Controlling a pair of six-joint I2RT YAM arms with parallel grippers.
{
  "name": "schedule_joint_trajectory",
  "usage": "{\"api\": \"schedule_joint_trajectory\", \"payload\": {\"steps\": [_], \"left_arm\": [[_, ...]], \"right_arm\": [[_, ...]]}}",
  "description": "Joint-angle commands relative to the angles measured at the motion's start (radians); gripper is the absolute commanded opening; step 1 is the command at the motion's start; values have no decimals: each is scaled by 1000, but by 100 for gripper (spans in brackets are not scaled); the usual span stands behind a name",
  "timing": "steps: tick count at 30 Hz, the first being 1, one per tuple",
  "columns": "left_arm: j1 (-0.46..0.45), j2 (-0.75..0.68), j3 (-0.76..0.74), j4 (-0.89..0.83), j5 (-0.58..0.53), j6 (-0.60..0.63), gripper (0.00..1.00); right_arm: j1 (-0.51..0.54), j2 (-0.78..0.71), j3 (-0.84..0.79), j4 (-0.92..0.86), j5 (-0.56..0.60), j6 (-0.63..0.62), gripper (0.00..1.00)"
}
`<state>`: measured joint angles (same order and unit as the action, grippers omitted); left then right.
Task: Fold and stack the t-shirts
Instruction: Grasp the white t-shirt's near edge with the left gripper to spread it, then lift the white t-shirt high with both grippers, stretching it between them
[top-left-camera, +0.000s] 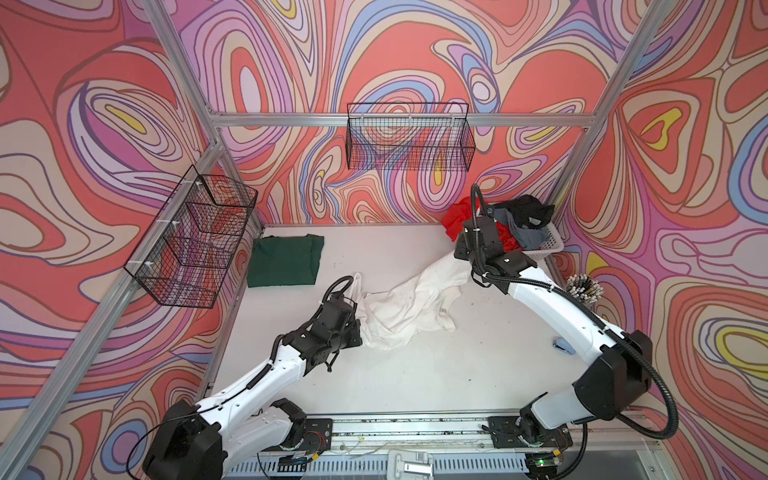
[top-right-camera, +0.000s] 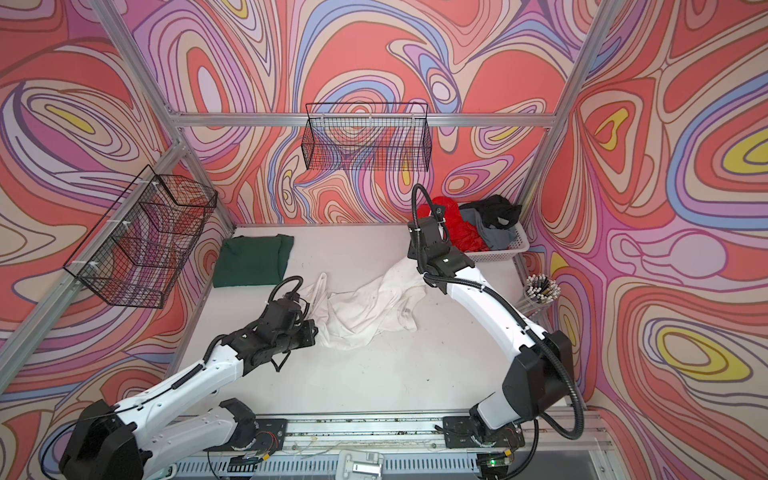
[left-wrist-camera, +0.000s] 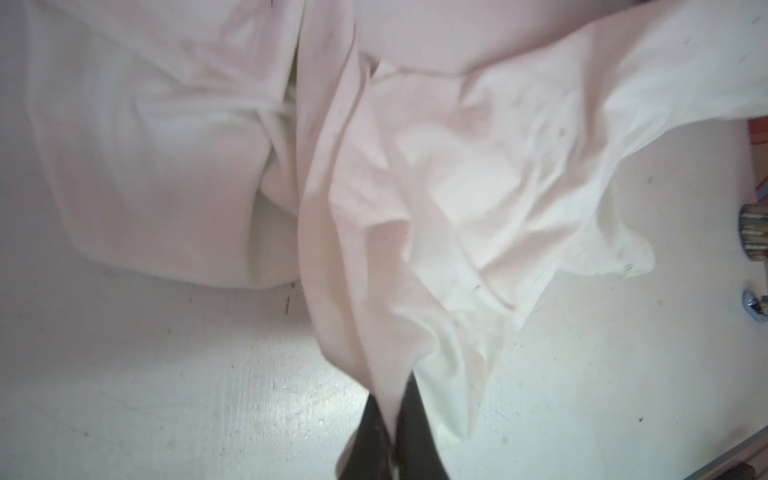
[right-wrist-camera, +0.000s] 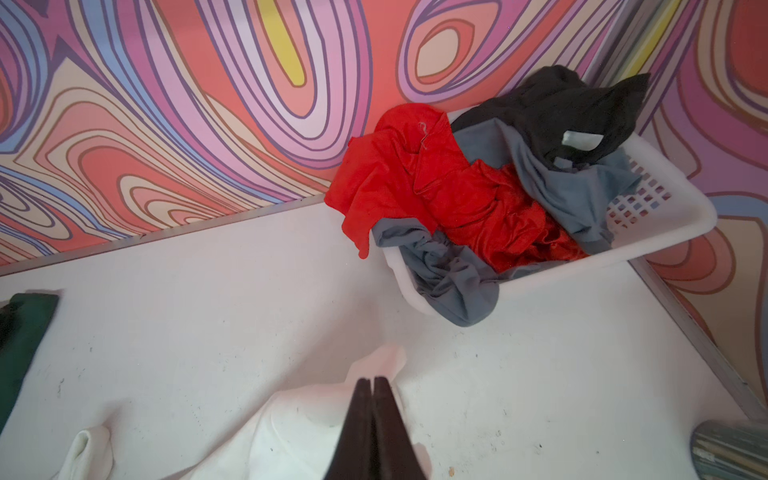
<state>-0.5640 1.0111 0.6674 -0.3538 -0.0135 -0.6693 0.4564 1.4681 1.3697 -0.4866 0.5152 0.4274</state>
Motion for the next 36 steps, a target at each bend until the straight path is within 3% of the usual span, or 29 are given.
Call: {"api": "schedule_joint_trajectory", "payload": {"steps": [1,8,11,15,17,21,23,27,28,31,33,36], "left_arm": [[-2,-67,124,-98,-116,94,0],[-2,-126,402,-136,-272,265,0],[0,-122,491,-165,-280,287,0],[-3,-230,491,-231,-248,225,0],[-2,-325,468,-271,-234,198,0],[-2,-433,450,-312,-436,254,0],[0,-370,462,-281,-505,296,0],[21,-124,501,-99,-413,329,0],[56,-56,528,-72,-367,316,0],[223,125,631,1,-65,233,0],[277,263,752,14,6,223,0],[331,469,1034,-55,89,225,0]], "right_arm": [[-4,-111,-7,-9,29,-14,0],[-4,-193,226,-132,36,-114,0],[-4,-216,295,-174,38,-127,0],[-4,-284,305,-273,16,-102,0],[-4,-332,301,-331,62,-104,0],[-4,-314,349,-348,159,-165,0],[-4,-249,380,-319,94,-186,0],[-4,-67,445,-265,-90,-170,0],[-4,-30,458,-240,-116,-171,0],[-6,117,552,-207,-146,-198,0],[-14,238,699,-246,-168,-243,0],[-39,446,1044,-349,-184,-270,0]]}}
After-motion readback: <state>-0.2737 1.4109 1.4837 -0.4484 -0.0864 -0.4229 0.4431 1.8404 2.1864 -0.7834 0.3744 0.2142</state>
